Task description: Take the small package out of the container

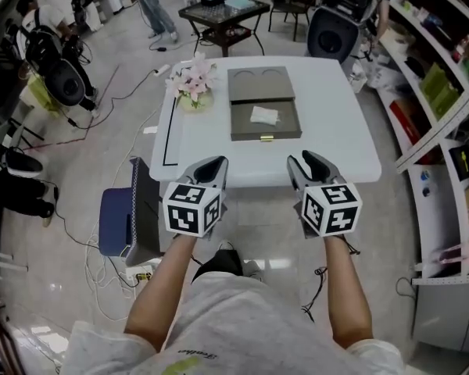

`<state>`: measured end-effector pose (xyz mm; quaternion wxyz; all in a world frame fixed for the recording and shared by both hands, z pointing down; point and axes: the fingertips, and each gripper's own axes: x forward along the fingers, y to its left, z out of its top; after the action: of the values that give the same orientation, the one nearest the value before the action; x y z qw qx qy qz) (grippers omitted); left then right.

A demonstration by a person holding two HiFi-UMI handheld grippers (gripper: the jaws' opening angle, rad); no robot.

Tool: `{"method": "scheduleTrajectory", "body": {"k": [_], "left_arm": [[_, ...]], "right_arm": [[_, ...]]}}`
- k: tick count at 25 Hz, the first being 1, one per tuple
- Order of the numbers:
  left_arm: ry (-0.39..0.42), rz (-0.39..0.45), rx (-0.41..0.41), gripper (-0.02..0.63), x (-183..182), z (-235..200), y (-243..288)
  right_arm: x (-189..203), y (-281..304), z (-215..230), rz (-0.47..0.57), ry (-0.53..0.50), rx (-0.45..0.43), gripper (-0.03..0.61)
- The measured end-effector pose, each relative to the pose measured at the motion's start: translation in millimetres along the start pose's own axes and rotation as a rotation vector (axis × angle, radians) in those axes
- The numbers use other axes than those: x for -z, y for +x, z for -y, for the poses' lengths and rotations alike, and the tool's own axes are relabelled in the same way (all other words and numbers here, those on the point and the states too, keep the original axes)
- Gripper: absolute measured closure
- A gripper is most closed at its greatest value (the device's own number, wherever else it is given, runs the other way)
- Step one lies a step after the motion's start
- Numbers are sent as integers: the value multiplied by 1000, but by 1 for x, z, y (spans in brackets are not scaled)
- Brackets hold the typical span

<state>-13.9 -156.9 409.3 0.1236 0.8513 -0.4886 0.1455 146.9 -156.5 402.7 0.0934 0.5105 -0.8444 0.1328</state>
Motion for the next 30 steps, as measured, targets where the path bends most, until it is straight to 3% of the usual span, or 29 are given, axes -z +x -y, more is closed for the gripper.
{"method": "scheduleTrajectory", "body": {"k": [12,23,30], "left_arm": [[-21,-27,-2,609,-4,-37,74],[-56,-101,29,609,-4,-87,149],[-68,-143,62,609,-4,-113,185]], "right_arm": [[-3,84,37,-107,-106,-62,430],[18,184,55,-324,-235,-176,426],[48,222,58,-549,-368,-310,413]]}}
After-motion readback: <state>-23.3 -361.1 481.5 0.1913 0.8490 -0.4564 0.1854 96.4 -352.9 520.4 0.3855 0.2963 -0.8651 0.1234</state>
